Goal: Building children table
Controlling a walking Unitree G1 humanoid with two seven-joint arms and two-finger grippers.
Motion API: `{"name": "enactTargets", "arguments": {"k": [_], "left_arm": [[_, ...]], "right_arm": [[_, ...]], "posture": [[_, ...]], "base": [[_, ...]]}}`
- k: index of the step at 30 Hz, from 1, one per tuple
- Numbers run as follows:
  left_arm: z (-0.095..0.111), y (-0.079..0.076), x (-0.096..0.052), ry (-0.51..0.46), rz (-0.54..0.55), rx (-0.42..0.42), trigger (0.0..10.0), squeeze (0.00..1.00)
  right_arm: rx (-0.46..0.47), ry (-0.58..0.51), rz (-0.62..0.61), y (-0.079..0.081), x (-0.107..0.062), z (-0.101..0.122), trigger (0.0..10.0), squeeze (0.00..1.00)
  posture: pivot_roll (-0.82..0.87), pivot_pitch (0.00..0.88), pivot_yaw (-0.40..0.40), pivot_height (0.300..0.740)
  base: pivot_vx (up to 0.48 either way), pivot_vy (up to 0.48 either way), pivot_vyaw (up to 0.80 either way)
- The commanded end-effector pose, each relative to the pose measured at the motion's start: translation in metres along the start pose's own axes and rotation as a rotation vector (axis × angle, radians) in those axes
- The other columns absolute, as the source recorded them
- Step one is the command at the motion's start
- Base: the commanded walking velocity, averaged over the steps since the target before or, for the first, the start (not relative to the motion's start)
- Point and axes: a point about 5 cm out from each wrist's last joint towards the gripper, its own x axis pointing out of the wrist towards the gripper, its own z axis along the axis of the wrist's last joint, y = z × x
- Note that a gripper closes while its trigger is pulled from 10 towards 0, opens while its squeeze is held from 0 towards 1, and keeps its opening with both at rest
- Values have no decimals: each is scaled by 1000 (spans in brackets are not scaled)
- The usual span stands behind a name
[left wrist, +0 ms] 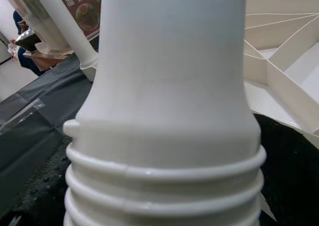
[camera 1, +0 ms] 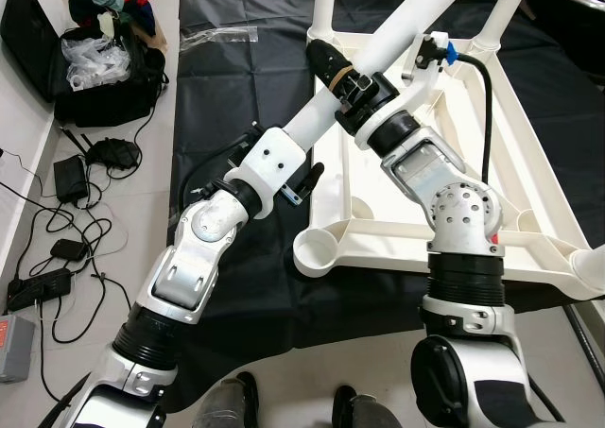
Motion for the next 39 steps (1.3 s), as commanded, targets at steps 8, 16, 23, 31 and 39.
{"name": "enactTargets", "arguments": {"k": [8, 16, 23, 31, 39], "left_arm": [[4, 22, 1, 0, 126, 23, 10000, 0], [9, 8, 0, -22, 70, 4, 10000, 0], [13, -14, -4, -38, 43, -46, 10000, 0], [11, -18, -15, -1, 129, -199, 10000, 0], [4, -25, -37, 37, 201, -273, 10000, 0]], "right_arm": [[-24, -5, 26, 5, 3, 0, 0, 0], [-106, -72, -104, -15, 5, 11, 0, 0], [-129, -180, -172, -23, 13, 35, 0, 0], [-469, -212, -273, -23, 10, 57, 10000, 0], [-727, -242, -277, -11, -11, 57, 10000, 0]], "posture": [[156, 186, -47, 740], [161, 187, -48, 740], [161, 188, -49, 740], [161, 185, -53, 740], [150, 170, -50, 740]], "base": [[0, 0, 0], [0, 0, 0], [0, 0, 0], [0, 0, 0], [0, 0, 0]]}}
